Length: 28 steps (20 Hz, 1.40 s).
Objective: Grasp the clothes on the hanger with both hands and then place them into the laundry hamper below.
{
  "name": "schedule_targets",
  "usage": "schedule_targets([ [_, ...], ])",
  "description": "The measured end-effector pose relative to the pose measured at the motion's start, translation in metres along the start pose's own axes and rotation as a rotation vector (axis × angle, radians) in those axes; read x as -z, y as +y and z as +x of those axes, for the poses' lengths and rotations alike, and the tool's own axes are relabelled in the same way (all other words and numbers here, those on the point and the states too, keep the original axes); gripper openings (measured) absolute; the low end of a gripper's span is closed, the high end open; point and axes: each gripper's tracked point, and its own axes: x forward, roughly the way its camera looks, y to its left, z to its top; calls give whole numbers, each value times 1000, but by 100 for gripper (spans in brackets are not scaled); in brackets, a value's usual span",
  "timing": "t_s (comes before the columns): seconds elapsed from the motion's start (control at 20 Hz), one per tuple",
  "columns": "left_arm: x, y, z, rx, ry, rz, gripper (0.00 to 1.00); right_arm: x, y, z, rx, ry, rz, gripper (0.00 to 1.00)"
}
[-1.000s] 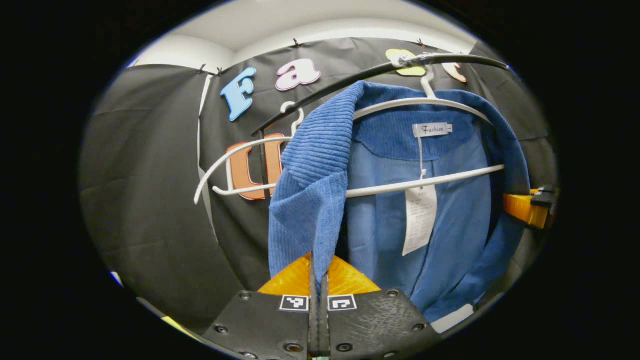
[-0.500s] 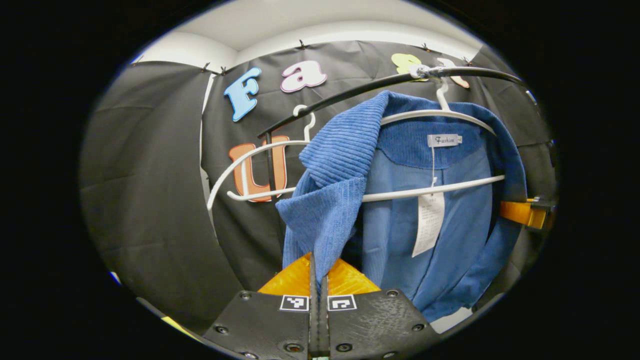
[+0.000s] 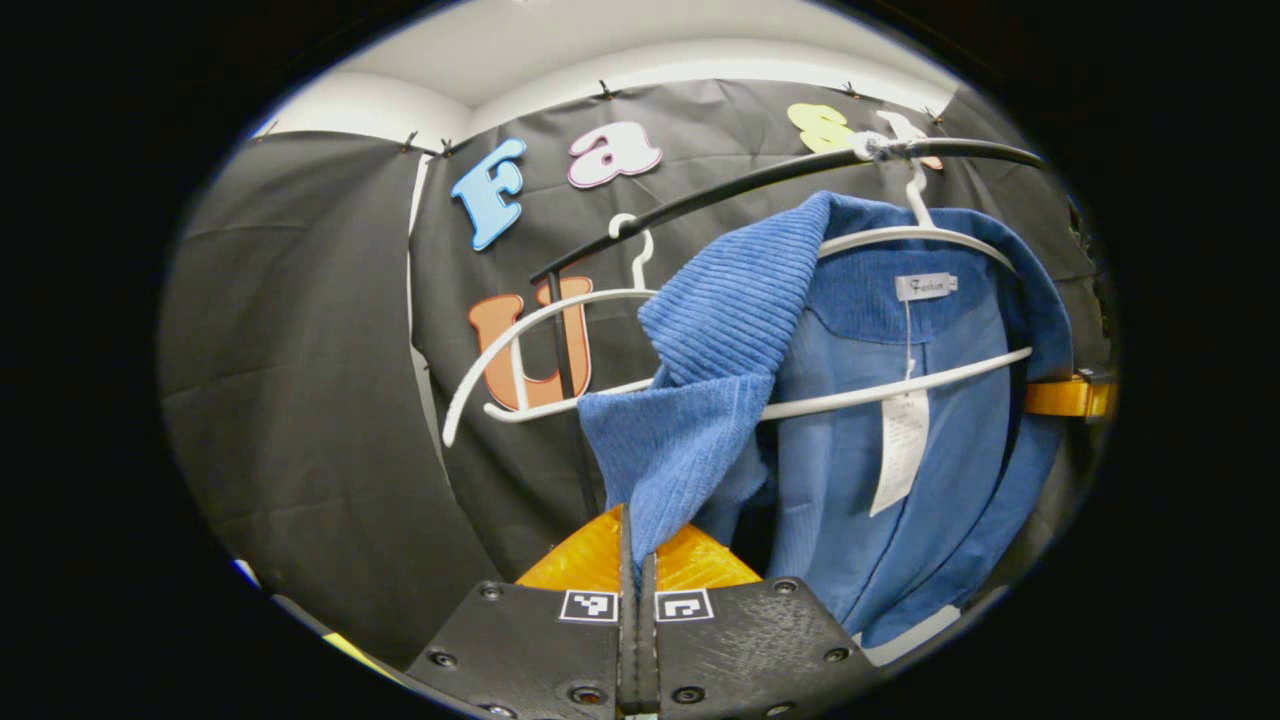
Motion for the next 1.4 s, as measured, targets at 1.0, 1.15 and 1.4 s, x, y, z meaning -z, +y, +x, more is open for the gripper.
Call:
schedule_targets([
  [1.0, -58, 47, 41, -59, -49, -46, 0, -83, 9, -46, -355, -118, 287, 4],
  [1.15, -58, 42, 45, -36, -38, -29, 2, -89, -22, -45, -256, -158, 338, 4],
  [1.4, -66, 36, 58, 19, -7, -50, 3, -98, -49, -43, -171, -211, 446, 3],
])
